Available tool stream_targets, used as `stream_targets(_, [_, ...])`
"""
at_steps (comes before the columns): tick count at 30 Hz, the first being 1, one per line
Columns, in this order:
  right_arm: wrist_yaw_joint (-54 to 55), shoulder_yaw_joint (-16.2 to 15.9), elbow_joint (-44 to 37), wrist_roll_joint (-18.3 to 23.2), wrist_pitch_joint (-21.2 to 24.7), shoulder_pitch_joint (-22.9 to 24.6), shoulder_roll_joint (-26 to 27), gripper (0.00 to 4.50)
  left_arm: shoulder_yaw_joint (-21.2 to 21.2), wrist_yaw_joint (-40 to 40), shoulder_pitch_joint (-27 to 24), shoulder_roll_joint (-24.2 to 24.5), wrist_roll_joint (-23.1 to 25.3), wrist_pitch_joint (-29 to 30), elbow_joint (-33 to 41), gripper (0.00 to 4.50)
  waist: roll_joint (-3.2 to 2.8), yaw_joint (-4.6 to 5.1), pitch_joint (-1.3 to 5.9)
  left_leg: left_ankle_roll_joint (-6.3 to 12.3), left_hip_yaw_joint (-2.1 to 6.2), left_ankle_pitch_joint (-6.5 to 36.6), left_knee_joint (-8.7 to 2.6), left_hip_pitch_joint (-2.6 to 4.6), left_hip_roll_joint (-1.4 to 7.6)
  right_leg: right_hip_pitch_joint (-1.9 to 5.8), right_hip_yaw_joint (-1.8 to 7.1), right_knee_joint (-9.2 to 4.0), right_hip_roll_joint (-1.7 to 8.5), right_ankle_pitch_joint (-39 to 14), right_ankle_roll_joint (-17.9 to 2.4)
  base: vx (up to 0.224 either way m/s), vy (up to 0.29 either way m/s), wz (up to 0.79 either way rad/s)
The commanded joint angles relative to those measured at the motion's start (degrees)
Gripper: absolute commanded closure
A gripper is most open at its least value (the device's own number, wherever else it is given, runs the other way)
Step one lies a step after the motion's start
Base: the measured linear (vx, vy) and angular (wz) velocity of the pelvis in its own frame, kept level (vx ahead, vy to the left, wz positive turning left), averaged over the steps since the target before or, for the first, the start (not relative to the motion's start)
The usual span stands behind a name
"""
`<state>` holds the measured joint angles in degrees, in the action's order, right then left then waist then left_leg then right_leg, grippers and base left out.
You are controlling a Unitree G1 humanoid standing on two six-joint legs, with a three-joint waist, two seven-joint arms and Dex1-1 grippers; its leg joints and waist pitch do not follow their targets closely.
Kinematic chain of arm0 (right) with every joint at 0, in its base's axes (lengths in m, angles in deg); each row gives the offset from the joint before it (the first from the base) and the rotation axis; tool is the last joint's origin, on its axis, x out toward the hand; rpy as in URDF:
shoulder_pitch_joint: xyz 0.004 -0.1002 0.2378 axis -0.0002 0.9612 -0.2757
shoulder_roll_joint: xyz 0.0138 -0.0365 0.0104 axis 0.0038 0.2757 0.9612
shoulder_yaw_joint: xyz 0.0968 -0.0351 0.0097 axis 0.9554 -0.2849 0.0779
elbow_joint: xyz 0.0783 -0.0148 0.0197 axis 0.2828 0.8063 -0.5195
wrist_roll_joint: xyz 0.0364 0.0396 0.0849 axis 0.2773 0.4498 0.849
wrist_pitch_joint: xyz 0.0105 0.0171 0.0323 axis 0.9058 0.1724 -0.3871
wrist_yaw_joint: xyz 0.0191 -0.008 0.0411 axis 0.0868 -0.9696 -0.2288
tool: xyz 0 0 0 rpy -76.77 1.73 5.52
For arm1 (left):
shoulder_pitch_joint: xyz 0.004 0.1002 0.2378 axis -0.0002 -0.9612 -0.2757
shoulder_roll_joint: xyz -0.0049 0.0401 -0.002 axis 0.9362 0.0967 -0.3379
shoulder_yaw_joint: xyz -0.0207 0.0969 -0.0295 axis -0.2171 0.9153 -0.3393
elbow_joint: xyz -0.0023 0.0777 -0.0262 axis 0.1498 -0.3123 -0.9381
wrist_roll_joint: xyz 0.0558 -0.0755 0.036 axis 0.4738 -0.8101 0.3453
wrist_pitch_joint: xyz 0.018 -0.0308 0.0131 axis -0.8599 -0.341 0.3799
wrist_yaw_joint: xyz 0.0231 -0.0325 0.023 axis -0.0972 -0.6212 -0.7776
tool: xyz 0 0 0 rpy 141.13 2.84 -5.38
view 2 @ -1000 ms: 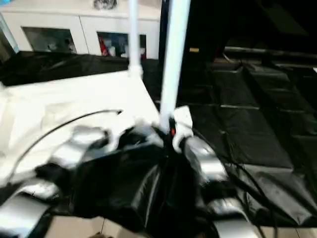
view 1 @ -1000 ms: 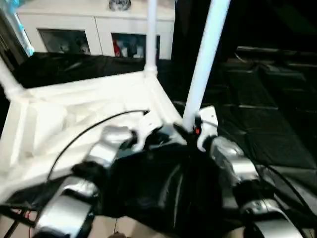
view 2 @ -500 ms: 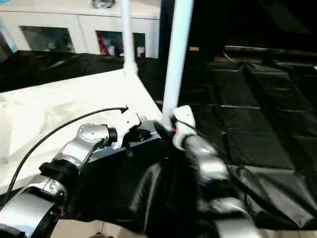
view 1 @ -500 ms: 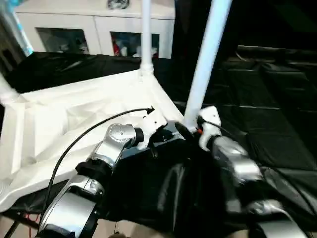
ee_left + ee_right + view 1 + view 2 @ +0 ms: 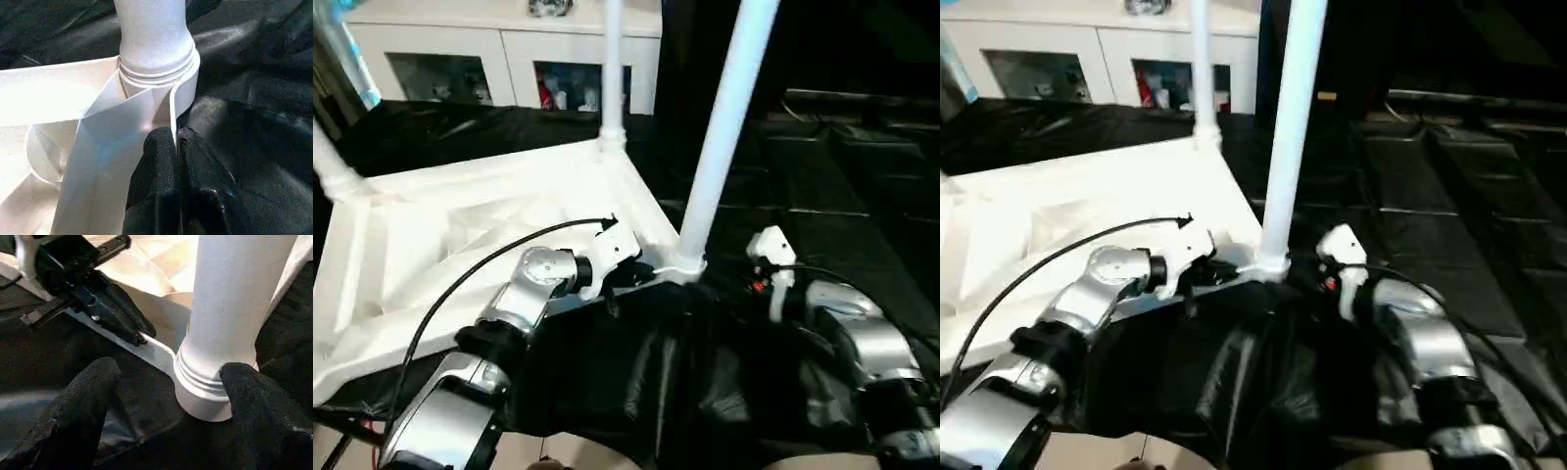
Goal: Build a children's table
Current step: Rotate leg to tighten
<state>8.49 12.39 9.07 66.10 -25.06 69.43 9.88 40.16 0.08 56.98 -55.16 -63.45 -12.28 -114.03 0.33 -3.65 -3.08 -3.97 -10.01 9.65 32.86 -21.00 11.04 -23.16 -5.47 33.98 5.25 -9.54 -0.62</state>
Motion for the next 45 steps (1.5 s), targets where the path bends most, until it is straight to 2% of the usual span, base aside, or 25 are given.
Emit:
stream_targets(1, [0.95,-0.57,-0.52,-0.50,-0.59,-0.80,0.28,0.72,1.14,-3.78,-1.04,-0.65,-2.46,-1.94,2.28,4.50,1.33,-0.32,3.76,5.48,0.32,12.04,-3.22,0.09,2.15,2.96,2.74,-4.75,3.55,-19.74,-9.88,0.000,0.000,0.00])
stream_targets(3, [3.49,-0.02,0.90,-1.34,-1.35,-2.01,1.35,0.72,1.71,-5.88,-2.10,0.21,-2.74,-1.70,4.05,4.50,1.45,-0.13,3.74,4.96,0.27,11.98,-3.27,0.13,2.12,2.87,2.79,-4.72,3.48,-19.64,-9.99,0.000,0.000,0.00])
stream_targets(6, [4.14,0.22,1.41,-1.18,-1.12,-2.90,1.83,0.72,2.21,-8.40,-3.40,1.20,-3.16,-1.01,6.22,4.50,1.25,-0.05,3.71,4.50,0.23,12.25,-3.31,0.24,2.18,2.80,2.92,-4.62,3.55,-19.28,-10.53,0.000,0.000,0.00])
stream_targets(7, [4.02,0.15,1.30,-1.21,-1.04,-2.90,1.81,0.72,2.24,-8.71,-3.56,1.32,-3.21,-0.88,6.51,4.50,1.14,-0.23,3.74,4.42,0.20,12.45,-3.27,0.44,2.24,2.71,2.96,-4.61,3.56,-19.21,-10.60,0.000,0.000,0.00])
stream_targets(8, [3.70,-0.29,1.03,-1.40,-0.92,-2.87,1.76,0.72,2.36,-9.22,-4.02,1.76,-3.33,-0.67,7.24,4.50,1.22,-0.55,3.79,4.52,-0.01,12.06,-3.18,0.78,2.35,2.51,3.15,-4.35,3.44,-16.96,-11.33,0.000,0.000,0.00])
stream_targets(9, [3.54,-0.53,0.89,-1.50,-0.87,-2.85,1.73,0.72,2.43,-9.47,-4.26,2.01,-3.40,-0.57,7.63,4.50,1.13,-0.67,3.75,4.63,0.06,11.66,-3.28,0.42,2.37,2.78,3.10,-4.16,3.42,-16.08,-11.46,0.000,0.000,0.00])
stream_targets(13, [3.01,-1.62,1.58,-1.70,-1.00,-3.20,1.94,0.72,2.62,-10.63,-5.13,2.99,-3.84,0.18,9.24,4.50,1.24,-0.86,3.86,4.63,0.07,10.97,-3.23,0.31,2.32,2.92,3.06,-3.90,3.49,-14.98,-11.35,0.000,0.000,0.00])
stream_targets(15, [1.94,-2.79,2.49,-2.23,-1.79,-3.65,2.23,0.97,2.28,-10.55,-5.37,3.44,-3.72,0.61,9.87,4.50,1.49,-1.01,3.87,4.43,0.05,11.00,-3.15,0.25,2.22,3.01,3.06,-3.95,3.64,-16.16,-10.78,0.000,0.000,0.00])
stream_targets(17, [1.47,-3.23,2.60,-2.39,-2.04,-3.77,2.34,0.97,2.09,-10.58,-5.45,3.60,-3.68,0.81,10.12,4.50,1.53,-0.99,3.82,4.37,0.08,10.75,-3.18,0.18,2.23,3.01,3.03,-3.95,3.57,-16.46,-10.53,0.000,0.000,0.00])
stream_targets(21, [1.25,-3.78,2.80,-2.28,-1.91,-4.18,2.82,1.45,2.00,-10.86,-5.81,4.14,-3.76,1.26,10.93,4.50,1.52,-1.02,3.82,4.35,0.11,10.56,-3.22,0.30,2.29,2.94,3.06,-3.86,3.54,-15.84,-10.65,0.000,0.000,0.00])
stream_targets(24, [1.18,-3.99,3.44,-2.15,-1.95,-4.67,3.10,1.61,2.04,-10.86,-5.96,4.50,-3.93,1.61,11.35,4.50,1.61,-1.07,3.85,4.28,0.07,10.44,-3.18,0.30,2.24,2.98,3.07,-3.77,3.51,-15.40,-10.84,0.000,0.000,0.00])
stream_targets(25, [1.17,-3.99,3.49,-2.13,-1.93,-4.71,3.13,1.83,2.04,-10.87,-5.97,4.53,-3.94,1.62,11.37,4.50,1.55,-1.07,3.84,4.25,0.09,10.47,-3.18,0.28,2.24,2.99,3.06,-3.76,3.54,-15.47,-10.89,0.000,0.000,0.00])
stream_targets(29, [0.75,-4.45,4.00,-2.03,-1.98,-4.81,3.56,2.00,1.89,-10.24,-5.99,4.85,-3.75,2.18,11.52,4.50,1.52,-0.97,3.85,4.08,0.12,10.52,-3.19,0.26,2.26,3.02,3.08,-3.74,3.53,-15.23,-10.82,0.000,0.000,0.00])
stream_targets(31, [1.44,-4.69,4.16,-2.32,-1.86,-4.50,3.92,2.22,1.44,-8.84,-5.74,4.42,-3.57,2.67,11.04,4.50,1.50,-0.87,3.84,3.94,0.13,10.71,-3.16,0.25,2.18,3.06,3.06,-3.79,3.52,-15.55,-10.77,0.000,0.000,0.00])
stream_targets(34, [9.05,-3.60,6.97,-3.60,-0.79,-4.13,7.19,2.32,-0.33,-1.39,-3.51,1.87,-2.27,4.47,7.80,4.50,1.55,-0.56,3.60,3.05,0.21,12.30,-3.38,0.30,2.14,2.89,2.97,-4.16,3.49,-18.55,-10.11,0.000,0.000,0.00])
stream_targets(35, [9.60,-3.51,7.21,-3.71,-0.79,-4.16,7.41,2.39,-0.38,-0.99,-3.36,1.74,-2.17,4.56,7.60,4.50,1.52,-0.41,3.50,2.34,0.22,13.83,-3.39,0.60,2.07,2.66,2.92,-4.53,3.45,-21.33,-9.49,0.000,0.000,0.00])
stream_targets(36, [17.73,-2.30,10.70,-5.28,-0.87,-4.64,10.68,2.39,-0.97,4.29,-1.29,-0.30,-0.97,5.47,4.75,4.50,1.23,-0.31,3.52,1.83,0.32,14.59,-3.43,0.61,2.09,2.63,3.00,-4.70,3.62,-22.53,-9.08,0.000,0.000,0.00])
stream_targets(37, [17.73,-2.30,10.70,-5.28,-0.87,-4.64,10.68,2.45,-0.97,4.29,-1.29,-0.30,-0.97,5.47,4.75,4.50,1.21,-0.09,3.37,1.40,0.30,15.29,-3.49,0.70,2.05,2.33,2.97,-4.86,3.49,-23.36,-8.97,0.000,0.000,0.00])
stream_targets(38, [21.75,-1.67,12.48,-5.97,-1.00,-5.01,12.38,2.45,-1.23,7.05,-0.18,-1.42,-0.37,6.03,3.28,4.50,1.26,0.18,3.46,0.46,0.53,16.64,-3.58,0.87,1.99,2.37,2.83,-5.04,3.52,-24.90,-8.39,0.000,0.000,0.00])
stream_targets(39, [21.75,-1.67,12.48,-5.97,-1.00,-5.01,12.38,2.48,-1.23,7.05,-0.18,-1.42,-0.37,6.03,3.28,4.50,1.40,0.38,3.51,0.23,0.69,17.30,-3.66,0.58,1.97,2.71,2.74,-5.14,3.56,-25.55,-7.71,0.000,0.000,0.00])
stream_targets(40, [25.16,-1.01,13.95,-6.33,-1.16,-5.38,13.93,2.48,-1.47,9.40,0.81,-2.42,0.06,6.46,1.97,4.50,1.23,0.46,3.54,0.25,0.72,17.40,-3.68,0.52,2.01,2.65,2.81,-5.13,3.64,-25.36,-7.60,0.000,0.000,0.00])
stream_targets(41, [31.35,0.50,16.62,-6.17,-0.69,-6.57,16.90,2.50,-2.17,13.40,2.48,-4.22,0.31,7.23,-0.14,4.50,0.87,0.44,3.54,0.09,0.71,18.54,-3.68,1.00,2.09,2.22,2.88,-5.31,3.54,-25.10,-7.61,0.000,0.000,0.00])
stream_targets(42, [34.24,1.21,17.89,-6.04,-0.55,-7.21,18.31,2.51,-2.55,15.17,3.27,-5.08,0.32,7.59,-1.12,4.50,1.07,0.70,3.46,-0.02,0.65,19.25,-3.65,1.03,2.01,2.06,2.91,-5.45,3.45,-25.20,-7.71,0.000,0.000,0.00])
stream_targets(44, [40.60,2.33,20.76,-6.19,-0.36,-8.98,21.10,2.51,-2.84,17.84,4.57,-6.34,0.51,7.55,-2.74,4.50,1.23,0.96,3.69,-0.74,0.99,20.55,-3.70,0.89,1.86,2.43,2.57,-5.43,3.54,-26.87,-7.07,0.000,0.000,0.00])
stream_targets(45, [43.28,2.66,22.38,-6.25,-1.01,-10.26,22.62,2.51,-2.49,17.85,4.92,-6.67,0.67,7.00,-3.12,4.50,0.77,0.93,3.68,-0.75,1.02,20.56,-3.70,0.96,1.87,2.27,2.66,-5.48,3.64,-26.48,-7.26,0.000,0.000,0.00])
